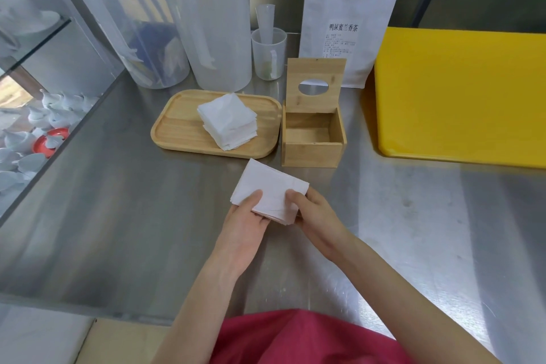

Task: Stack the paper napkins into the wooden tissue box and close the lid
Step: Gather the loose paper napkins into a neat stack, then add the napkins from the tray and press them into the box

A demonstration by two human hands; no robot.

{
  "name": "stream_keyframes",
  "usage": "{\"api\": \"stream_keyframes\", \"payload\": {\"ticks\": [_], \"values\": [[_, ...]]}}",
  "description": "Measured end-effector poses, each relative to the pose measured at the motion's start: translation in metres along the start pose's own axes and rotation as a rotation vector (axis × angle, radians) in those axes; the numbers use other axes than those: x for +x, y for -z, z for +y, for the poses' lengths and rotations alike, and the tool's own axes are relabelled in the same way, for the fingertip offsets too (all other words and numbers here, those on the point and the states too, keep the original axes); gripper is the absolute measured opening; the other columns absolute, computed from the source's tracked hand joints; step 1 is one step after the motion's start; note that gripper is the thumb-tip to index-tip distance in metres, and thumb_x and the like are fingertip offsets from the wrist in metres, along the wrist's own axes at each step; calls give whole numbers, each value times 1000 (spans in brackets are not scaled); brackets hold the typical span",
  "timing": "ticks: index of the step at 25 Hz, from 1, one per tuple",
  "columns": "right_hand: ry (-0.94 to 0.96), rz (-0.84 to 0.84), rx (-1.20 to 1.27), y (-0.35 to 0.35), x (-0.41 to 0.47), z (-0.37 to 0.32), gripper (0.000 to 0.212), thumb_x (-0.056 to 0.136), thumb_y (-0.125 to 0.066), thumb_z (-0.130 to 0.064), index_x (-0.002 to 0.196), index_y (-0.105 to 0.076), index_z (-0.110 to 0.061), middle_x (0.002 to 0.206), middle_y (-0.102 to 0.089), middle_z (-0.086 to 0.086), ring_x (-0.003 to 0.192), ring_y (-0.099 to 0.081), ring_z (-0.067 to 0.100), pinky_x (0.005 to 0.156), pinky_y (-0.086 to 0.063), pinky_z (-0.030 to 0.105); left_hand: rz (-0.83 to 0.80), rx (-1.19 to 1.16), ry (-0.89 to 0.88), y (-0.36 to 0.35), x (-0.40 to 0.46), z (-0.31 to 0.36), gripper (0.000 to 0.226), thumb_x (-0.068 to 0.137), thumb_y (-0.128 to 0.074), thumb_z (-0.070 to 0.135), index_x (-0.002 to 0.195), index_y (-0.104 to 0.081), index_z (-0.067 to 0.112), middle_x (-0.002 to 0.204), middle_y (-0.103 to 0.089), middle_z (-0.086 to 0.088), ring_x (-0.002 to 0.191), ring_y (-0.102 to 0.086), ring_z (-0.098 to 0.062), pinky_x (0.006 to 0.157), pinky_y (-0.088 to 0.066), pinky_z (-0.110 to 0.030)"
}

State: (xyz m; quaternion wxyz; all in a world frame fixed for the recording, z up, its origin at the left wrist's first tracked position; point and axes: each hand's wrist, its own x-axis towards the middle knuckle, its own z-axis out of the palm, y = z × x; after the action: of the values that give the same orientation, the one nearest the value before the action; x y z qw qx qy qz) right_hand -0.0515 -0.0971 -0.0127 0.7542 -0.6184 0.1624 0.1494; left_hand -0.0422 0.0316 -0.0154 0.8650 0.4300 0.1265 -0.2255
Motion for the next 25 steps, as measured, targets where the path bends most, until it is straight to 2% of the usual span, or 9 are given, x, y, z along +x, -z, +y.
{"api": "stream_keyframes", "payload": {"ticks": [2, 4, 7, 11, 12, 14, 19, 22, 25], "values": [[11, 101, -98, 5, 0, -1, 30, 95, -44, -14, 123, -53, -10, 120, -62, 4, 110, -57, 21, 102, -46, 40, 0, 96, 17, 5, 2, 6, 30, 94, -44, 13, 122, -54, 11, 118, -64, -10, 105, -63, -20, 91, -49, -31], [56, 179, -183, 10, -2, -5, 26, 94, -46, -15, 118, -54, -7, 110, -61, 2, 99, -56, 16, 88, -49, 30, 2, 243, 36, 12, 3, 12, 20, 93, -47, 15, 108, -60, 16, 108, -68, -5, 93, -67, -15, 84, -55, -28], [139, 233, -326, 16, -6, -15, 20, 94, -46, -16, 112, -51, -10, 101, -56, -2, 85, -52, 9, 69, -42, 15, -4, 406, 44, 14, 4, 17, 13, 93, -49, 14, 99, -60, 17, 102, -67, -4, 84, -67, -15, 67, -59, -20], [139, 195, -332, 16, -7, -18, 21, 93, -49, -19, 112, -42, -22, 110, -53, -6, 100, -53, 12, 83, -43, 23, 59, 538, -24, 3, 7, 11, 17, 93, -51, 16, 109, -56, 17, 93, -64, 4, 77, -60, -13, 52, -52, -15], [116, 188, -315, 17, -6, -17, 25, 93, -49, -19, 117, -42, -22, 109, -53, -7, 99, -53, 11, 83, -42, 22, 71, 538, -30, 1, 8, 10, 19, 94, -50, 16, 112, -54, 17, 93, -64, 5, 77, -59, -12, 51, -52, -15], [75, 178, -297, 19, -5, -15, 30, 94, -47, -18, 124, -43, -17, 100, -53, -13, 88, -53, 2, 73, -43, 16, 87, 539, -29, -1, 10, 7, 21, 94, -48, 16, 115, -51, 17, 96, -63, 5, 82, -60, -12, 54, -54, -17], [98, 207, -394, 26, -2, -12, 23, 95, -40, -10, 115, -52, -14, 97, -57, -9, 80, -53, 1, 63, -44, 7, 172, 660, -49, -6, 17, 3, 23, 95, -44, 16, 118, -46, 18, 110, -59, 2, 93, -58, -15, 63, -52, -23], [160, 308, -456, 34, 6, -17, 28, 95, -45, -14, 120, -56, -10, 105, -60, -4, 88, -55, 9, 67, -43, 13, 161, 683, -60, -12, 26, 8, 21, 95, -45, 16, 115, -50, 20, 111, -61, 2, 95, -61, -14, 65, -58, -23], [211, 383, -526, 45, 13, -30, 26, 93, -49, -14, 117, -59, -10, 97, -58, -6, 77, -55, 6, 71, -44, 19, 109, 792, -77, -21, 37, 18, 24, 95, -47, 19, 117, -55, 18, 109, -63, 3, 95, -63, -12, 70, -58, -22]]}}
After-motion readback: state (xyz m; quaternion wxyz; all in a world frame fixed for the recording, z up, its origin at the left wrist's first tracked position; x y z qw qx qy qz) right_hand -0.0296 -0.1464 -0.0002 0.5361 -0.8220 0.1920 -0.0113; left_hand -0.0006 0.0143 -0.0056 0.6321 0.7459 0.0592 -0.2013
